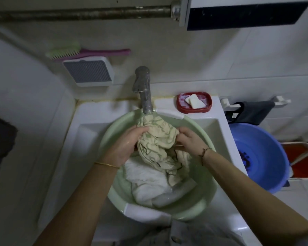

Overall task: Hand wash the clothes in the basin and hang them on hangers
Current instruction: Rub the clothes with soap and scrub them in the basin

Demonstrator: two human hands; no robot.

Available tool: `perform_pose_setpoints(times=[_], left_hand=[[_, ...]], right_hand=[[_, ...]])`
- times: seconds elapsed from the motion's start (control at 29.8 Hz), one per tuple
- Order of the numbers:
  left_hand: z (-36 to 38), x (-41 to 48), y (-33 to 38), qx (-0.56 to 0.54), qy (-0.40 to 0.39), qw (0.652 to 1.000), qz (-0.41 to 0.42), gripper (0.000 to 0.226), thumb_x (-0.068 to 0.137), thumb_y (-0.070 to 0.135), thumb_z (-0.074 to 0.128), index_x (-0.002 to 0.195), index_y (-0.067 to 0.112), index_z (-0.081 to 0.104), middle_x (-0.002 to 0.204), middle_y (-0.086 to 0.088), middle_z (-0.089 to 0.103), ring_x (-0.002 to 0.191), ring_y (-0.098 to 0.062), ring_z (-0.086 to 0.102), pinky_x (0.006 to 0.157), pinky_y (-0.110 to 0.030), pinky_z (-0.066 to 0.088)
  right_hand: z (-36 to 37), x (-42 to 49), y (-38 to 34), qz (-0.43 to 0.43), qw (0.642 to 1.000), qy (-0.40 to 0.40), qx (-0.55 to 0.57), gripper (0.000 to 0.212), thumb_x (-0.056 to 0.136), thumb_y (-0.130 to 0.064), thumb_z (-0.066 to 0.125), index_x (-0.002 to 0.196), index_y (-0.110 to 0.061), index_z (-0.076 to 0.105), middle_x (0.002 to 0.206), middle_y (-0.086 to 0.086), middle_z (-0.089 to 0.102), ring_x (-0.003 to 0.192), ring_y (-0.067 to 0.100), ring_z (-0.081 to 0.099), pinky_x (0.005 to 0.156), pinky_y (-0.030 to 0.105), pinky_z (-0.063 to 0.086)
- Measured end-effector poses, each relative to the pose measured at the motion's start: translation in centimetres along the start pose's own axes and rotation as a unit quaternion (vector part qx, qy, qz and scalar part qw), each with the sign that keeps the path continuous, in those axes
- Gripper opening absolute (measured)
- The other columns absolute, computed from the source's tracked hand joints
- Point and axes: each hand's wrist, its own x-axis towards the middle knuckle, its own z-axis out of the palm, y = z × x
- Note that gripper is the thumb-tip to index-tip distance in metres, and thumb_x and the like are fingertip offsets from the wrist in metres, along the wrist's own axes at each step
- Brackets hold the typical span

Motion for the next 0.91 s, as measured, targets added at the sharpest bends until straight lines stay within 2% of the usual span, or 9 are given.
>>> perform_pose_setpoints(times=[0.13,0.2,0.4,0.47,0.57,0.67,0.77,0.84,0.91], left_hand=[[-0.3,-0.4,-0.1,0.047,0.031,0.998,0.001,0.017,0.086,-0.002,0.048,0.084,0.003,0.064,0.080,-0.011,0.067,0.080,-0.024,0.061,0.082,-0.036,0.048],[0.0,-0.6,0.0,0.060,0.044,0.997,0.006,0.021,0.086,-0.006,0.046,0.077,0.004,0.061,0.078,-0.013,0.063,0.075,-0.022,0.058,0.073,-0.031,0.047],[1.6,-1.0,-0.1,-0.032,-0.066,0.996,-0.042,0.048,0.090,0.045,0.052,0.123,0.012,0.062,0.120,-0.009,0.066,0.113,-0.024,0.061,0.100,-0.038,0.045],[2.1,-1.0,-0.3,-0.064,-0.007,0.998,0.012,0.041,0.091,0.027,0.057,0.123,0.002,0.060,0.118,-0.017,0.065,0.111,-0.031,0.060,0.099,-0.041,0.046],[1.7,-0.9,-0.2,-0.094,0.017,0.994,0.058,0.033,0.095,0.010,0.049,0.126,-0.001,0.055,0.118,-0.020,0.063,0.107,-0.034,0.061,0.093,-0.045,0.049],[1.3,-1.4,0.3,-0.124,-0.015,0.991,0.053,0.035,0.095,0.008,0.047,0.128,-0.002,0.052,0.116,-0.021,0.062,0.101,-0.032,0.062,0.084,-0.044,0.053],[1.6,-1.7,0.1,-0.103,-0.043,0.993,0.046,0.042,0.087,0.005,0.055,0.127,-0.004,0.052,0.118,-0.025,0.060,0.101,-0.033,0.061,0.089,-0.045,0.050],[2.0,-2.0,0.0,-0.084,-0.050,0.994,0.056,0.046,0.078,0.007,0.060,0.123,-0.004,0.056,0.118,-0.027,0.060,0.102,-0.035,0.060,0.094,-0.049,0.046],[2.3,-2.3,0.1,-0.073,-0.011,0.994,0.081,0.045,0.074,0.007,0.064,0.117,-0.005,0.058,0.111,-0.027,0.063,0.099,-0.035,0.062,0.093,-0.047,0.047]], right_hand=[[-0.2,0.1,-1.5,0.067,0.985,0.023,0.160,0.023,0.085,-0.004,0.031,0.094,-0.009,0.051,0.087,0.017,0.061,0.075,0.027,0.061,0.061,0.035,0.055],[0.0,-0.1,-2.4,0.061,0.984,0.044,0.163,0.019,0.085,-0.009,0.032,0.092,-0.011,0.050,0.090,0.016,0.058,0.082,0.027,0.057,0.065,0.034,0.049],[-0.2,-1.1,-4.5,0.020,0.939,-0.079,0.335,0.023,0.090,-0.011,0.032,0.087,-0.010,0.055,0.091,0.011,0.060,0.087,0.025,0.058,0.081,0.036,0.047],[-0.4,-1.8,-5.4,0.015,0.952,-0.110,0.285,0.021,0.089,-0.026,0.044,0.087,-0.012,0.060,0.088,0.008,0.064,0.083,0.023,0.062,0.078,0.035,0.048],[-1.0,-1.2,-4.6,-0.064,0.998,0.001,0.008,0.015,0.087,-0.034,0.063,0.084,-0.019,0.060,0.076,-0.002,0.061,0.071,0.014,0.058,0.065,0.028,0.047],[-1.7,-0.8,-3.6,-0.134,0.951,0.088,-0.263,0.015,0.090,-0.041,0.057,0.089,-0.030,0.068,0.092,0.003,0.064,0.085,0.016,0.059,0.081,0.034,0.049],[-0.4,-1.7,-3.1,-0.017,0.989,-0.029,-0.145,0.054,0.088,-0.060,0.048,0.130,-0.027,0.053,0.118,-0.003,0.057,0.105,0.018,0.056,0.077,0.035,0.054],[1.0,-1.8,-2.2,0.017,0.989,-0.085,-0.119,0.084,0.069,-0.068,0.065,0.140,-0.033,0.037,0.125,-0.006,0.054,0.111,0.017,0.057,0.078,0.037,0.057],[1.4,-1.2,-0.5,0.016,0.980,-0.061,-0.188,0.098,0.057,-0.052,0.079,0.141,-0.028,0.035,0.126,0.001,0.056,0.113,0.021,0.057,0.091,0.042,0.053]])
